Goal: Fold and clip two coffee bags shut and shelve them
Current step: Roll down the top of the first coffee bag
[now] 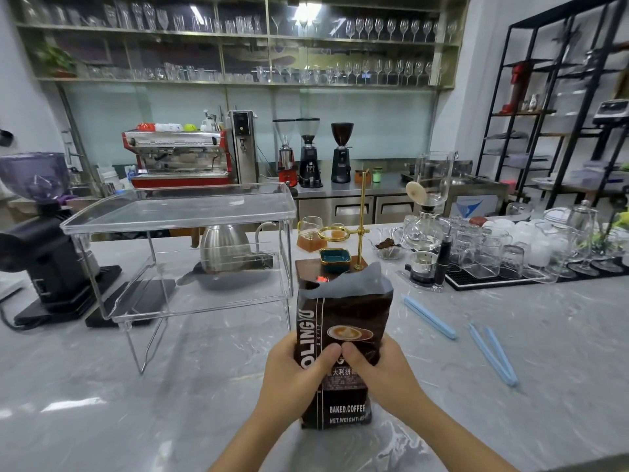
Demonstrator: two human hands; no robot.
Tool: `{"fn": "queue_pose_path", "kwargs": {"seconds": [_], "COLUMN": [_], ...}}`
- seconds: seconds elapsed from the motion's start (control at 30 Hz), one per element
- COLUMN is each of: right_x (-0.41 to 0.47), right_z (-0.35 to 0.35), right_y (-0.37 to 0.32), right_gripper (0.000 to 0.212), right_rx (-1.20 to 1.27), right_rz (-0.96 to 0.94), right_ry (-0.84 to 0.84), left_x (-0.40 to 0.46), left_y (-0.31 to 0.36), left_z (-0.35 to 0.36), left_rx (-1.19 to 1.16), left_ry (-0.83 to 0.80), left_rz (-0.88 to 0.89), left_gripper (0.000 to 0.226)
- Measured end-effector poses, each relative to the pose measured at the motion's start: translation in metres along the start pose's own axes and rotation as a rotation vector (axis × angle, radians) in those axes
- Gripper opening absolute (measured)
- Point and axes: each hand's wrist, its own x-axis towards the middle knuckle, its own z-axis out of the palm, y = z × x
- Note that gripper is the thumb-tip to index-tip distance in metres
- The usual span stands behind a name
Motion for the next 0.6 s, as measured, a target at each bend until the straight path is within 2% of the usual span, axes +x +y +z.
{"fn": "queue_pose_path", "kwargs": {"seconds": [0.17,0.27,0.43,0.5,0.6], "right_x": [0.0,0.003,0.001,-0.002,-0.013], "right_z": [-0.017,-0.028,-0.036,-0.033,-0.022], "right_y": [-0.042,-0.067,-0.075,-0.071,-0.06], "right_gripper": [0.033,0.04,0.052,0.06,0.067], "right_rx": [0.036,0.029,0.081,0.111,0.111], "right_rz": [-0.088,-0.151,-0.134,-0.166,-0.211], "right_ry": [-0.038,-0.117,-0.223,-0.161,0.055], "left_x": [0.009,0.017,0.016,0.014,0.01], "left_y": [0.034,0.049,0.049,0.047,0.046], "left_z": [-0.007,-0.012,-0.017,-0.017,-0.015], "left_rx": [-0.073,-0.043,-0.09,-0.113,-0.12], "left_ry": [-0.035,-0.081,-0.096,-0.083,-0.053], "left_rz": [0.082,0.115,0.102,0.123,0.143], "left_gripper": [0.019,0.026,0.027,0.026,0.028]}}
